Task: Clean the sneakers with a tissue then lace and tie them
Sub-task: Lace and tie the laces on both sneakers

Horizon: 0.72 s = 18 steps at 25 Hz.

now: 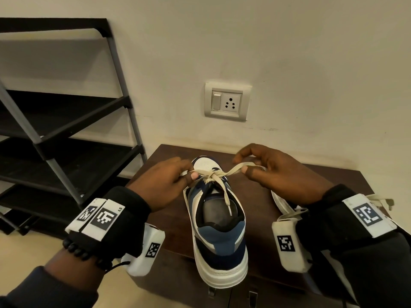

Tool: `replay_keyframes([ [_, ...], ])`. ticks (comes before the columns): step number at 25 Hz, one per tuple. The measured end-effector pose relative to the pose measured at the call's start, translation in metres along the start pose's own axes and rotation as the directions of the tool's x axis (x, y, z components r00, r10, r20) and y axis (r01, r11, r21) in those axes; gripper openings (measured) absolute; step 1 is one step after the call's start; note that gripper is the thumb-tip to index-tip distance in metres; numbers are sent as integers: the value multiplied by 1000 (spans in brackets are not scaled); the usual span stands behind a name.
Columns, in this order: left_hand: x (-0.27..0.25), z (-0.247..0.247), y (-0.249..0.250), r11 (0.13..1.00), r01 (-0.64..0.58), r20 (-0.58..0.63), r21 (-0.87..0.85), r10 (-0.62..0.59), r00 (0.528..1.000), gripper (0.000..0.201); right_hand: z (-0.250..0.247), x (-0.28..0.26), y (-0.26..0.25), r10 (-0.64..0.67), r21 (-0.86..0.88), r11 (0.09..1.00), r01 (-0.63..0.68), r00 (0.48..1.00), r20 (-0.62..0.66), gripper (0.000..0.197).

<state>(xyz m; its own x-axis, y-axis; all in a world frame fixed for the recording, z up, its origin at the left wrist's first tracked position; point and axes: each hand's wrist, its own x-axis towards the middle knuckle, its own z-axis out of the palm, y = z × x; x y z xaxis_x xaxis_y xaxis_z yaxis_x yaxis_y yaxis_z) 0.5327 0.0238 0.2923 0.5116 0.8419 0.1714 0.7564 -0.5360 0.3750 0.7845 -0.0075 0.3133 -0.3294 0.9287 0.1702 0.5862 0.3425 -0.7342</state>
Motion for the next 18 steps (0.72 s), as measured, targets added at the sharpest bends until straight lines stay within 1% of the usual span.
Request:
replay_keyframes([
  [3,1,2,1,1000,-13,4,-12,13,1000,22,2,-1,-1,-44,-51,998,46,999,32,24],
  [6,1,3,3,1000,-15,11,-4,15,1000,20,5,0,-1,-71,-33,997,72,997,43,22],
  [8,1,2,3,1000,-23,7,7,23,1000,21,8,1,1,-43,15,999,41,993,107,23],
  [10,1,1,1,1000,-24,1,13,23,1000,21,10,2,5,-15,9,1000,14,987,157,21],
  [11,0,1,0,999,-29,-19,17,30,999,19,10,3,7,-13,-33,999,19,988,156,16],
  [13,1,-1,-1,999,-32,-112,-6,31,993,8,9,3,8,-23,-101,994,34,993,112,8],
  [14,2,-1,-2,999,-38,-169,-32,32,985,11,9,3,7,-34,-106,993,42,996,83,7],
  [15,2,-2,-3,997,-50,-216,-63,36,976,19,9,3,6,-46,-101,994,52,997,55,8],
  [16,3,-2,-3,992,-65,-245,-104,37,969,23,9,3,5,-57,-86,995,59,998,32,8],
  [18,2,-2,1,979,-84,-237,-185,38,971,17,11,3,3,-59,-49,997,61,998,36,9],
])
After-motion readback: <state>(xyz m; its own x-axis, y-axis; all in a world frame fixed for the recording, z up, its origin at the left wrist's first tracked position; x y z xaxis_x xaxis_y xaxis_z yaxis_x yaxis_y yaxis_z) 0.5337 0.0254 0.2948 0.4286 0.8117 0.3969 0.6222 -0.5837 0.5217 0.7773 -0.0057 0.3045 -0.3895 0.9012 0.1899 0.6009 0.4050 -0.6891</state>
